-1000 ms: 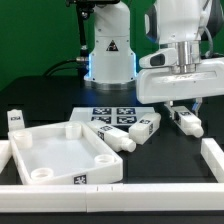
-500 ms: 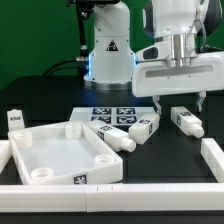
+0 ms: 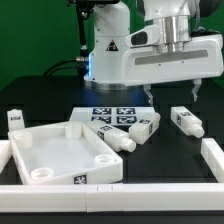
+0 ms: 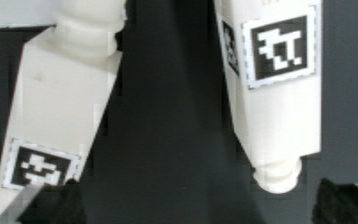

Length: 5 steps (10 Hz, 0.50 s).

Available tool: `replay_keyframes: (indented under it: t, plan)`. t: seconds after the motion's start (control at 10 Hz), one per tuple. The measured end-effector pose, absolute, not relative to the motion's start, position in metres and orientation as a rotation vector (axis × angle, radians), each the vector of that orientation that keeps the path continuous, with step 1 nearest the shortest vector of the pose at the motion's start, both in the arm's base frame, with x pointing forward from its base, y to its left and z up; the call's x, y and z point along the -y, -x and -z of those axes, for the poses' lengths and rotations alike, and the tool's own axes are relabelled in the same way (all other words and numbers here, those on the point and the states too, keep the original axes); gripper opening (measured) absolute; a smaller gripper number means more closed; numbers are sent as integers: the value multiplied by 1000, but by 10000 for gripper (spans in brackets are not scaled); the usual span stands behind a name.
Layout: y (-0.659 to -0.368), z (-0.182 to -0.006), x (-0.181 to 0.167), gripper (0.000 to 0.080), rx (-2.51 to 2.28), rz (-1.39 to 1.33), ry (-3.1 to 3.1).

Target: Assemble desk

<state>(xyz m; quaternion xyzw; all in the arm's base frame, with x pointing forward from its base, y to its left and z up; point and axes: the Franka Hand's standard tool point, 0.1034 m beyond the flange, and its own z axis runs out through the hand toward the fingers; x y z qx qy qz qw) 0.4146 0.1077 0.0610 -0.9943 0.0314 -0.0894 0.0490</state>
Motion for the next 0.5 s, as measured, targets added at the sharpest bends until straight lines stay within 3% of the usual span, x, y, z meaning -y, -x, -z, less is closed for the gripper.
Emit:
replay_keyframes:
  t: [0.2,0.5]
  plan:
    - [-420,-61,-86,648,-119,216,3037]
    - [-418,-34,-67,648,-186,195,3057]
